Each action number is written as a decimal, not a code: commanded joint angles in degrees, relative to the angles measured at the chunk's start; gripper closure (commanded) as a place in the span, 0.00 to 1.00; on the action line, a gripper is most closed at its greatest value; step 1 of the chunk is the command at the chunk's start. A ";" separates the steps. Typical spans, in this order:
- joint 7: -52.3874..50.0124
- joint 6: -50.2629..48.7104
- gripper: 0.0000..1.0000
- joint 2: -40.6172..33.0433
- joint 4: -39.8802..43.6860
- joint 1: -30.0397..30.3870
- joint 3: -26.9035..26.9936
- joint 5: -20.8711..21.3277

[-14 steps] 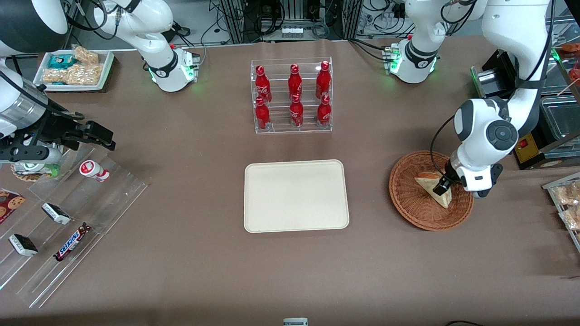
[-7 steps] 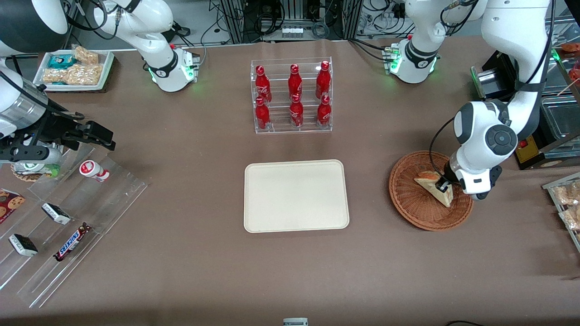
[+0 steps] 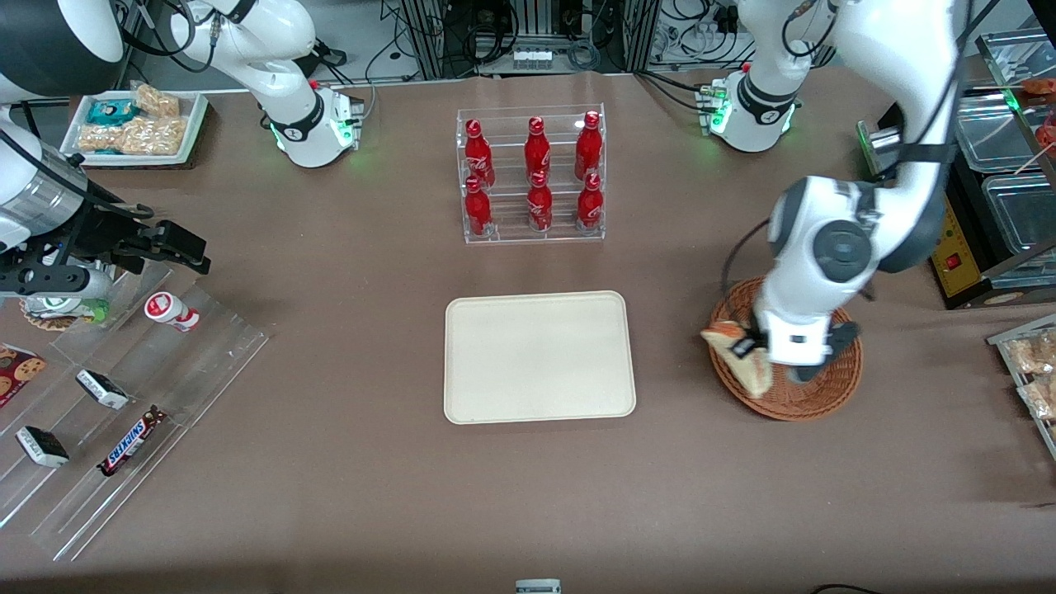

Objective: Place sandwich from basket to tray
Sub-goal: 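Lift the sandwich and carry it with the left gripper over the tray, then lower the sandwich onto the tray and open the left gripper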

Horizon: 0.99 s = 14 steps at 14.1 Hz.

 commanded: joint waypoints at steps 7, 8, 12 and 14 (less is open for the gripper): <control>0.19 -0.37 0.94 19.41 21.86 -19.17 0.58 0.30; 0.28 0.77 0.94 21.17 23.36 -21.45 0.58 0.39; -0.69 3.50 0.94 25.93 27.41 -24.63 0.58 0.30; -1.04 4.46 0.92 26.64 27.68 -25.59 0.58 0.39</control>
